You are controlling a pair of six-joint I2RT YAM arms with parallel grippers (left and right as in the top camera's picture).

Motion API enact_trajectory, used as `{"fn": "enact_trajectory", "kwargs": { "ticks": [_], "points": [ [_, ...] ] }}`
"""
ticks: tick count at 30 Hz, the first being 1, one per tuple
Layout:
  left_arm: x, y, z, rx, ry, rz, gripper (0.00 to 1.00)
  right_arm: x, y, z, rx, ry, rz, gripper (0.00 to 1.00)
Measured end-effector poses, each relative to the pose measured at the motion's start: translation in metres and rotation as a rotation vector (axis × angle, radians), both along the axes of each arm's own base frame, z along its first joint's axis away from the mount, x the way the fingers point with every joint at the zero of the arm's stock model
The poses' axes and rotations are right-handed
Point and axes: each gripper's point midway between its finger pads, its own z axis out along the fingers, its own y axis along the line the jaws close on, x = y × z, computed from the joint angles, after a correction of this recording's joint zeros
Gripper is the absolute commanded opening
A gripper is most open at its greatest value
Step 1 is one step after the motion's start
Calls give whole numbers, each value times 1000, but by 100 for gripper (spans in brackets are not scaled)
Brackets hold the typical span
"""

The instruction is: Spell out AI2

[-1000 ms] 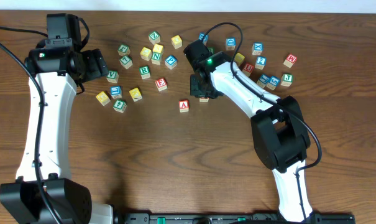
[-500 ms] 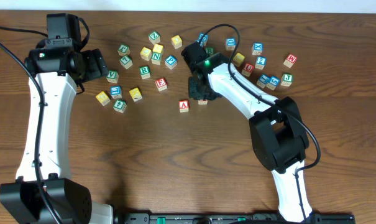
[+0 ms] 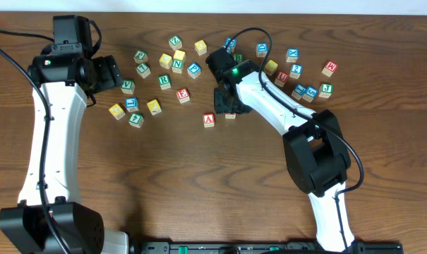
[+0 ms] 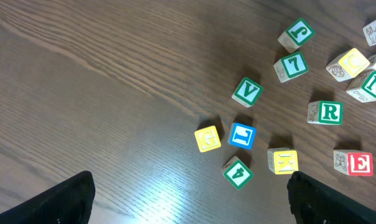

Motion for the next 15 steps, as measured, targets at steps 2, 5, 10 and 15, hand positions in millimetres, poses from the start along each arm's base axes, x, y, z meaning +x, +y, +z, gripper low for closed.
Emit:
{"fn": "enact_trajectory", "kwargs": {
  "ticks": [2,5,10,15],
  "points": [
    [0,0,0,0,0,0,98,0,0,0,0,0,1,51],
    [0,0,0,0,0,0,97,0,0,0,-2,1,5,51],
    [0,0,0,0,0,0,98,1,5,6,12,-10,74,51],
    [0,0,0,0,0,0,97,-4,26,35,62,-57,194,50]
  ]
}}
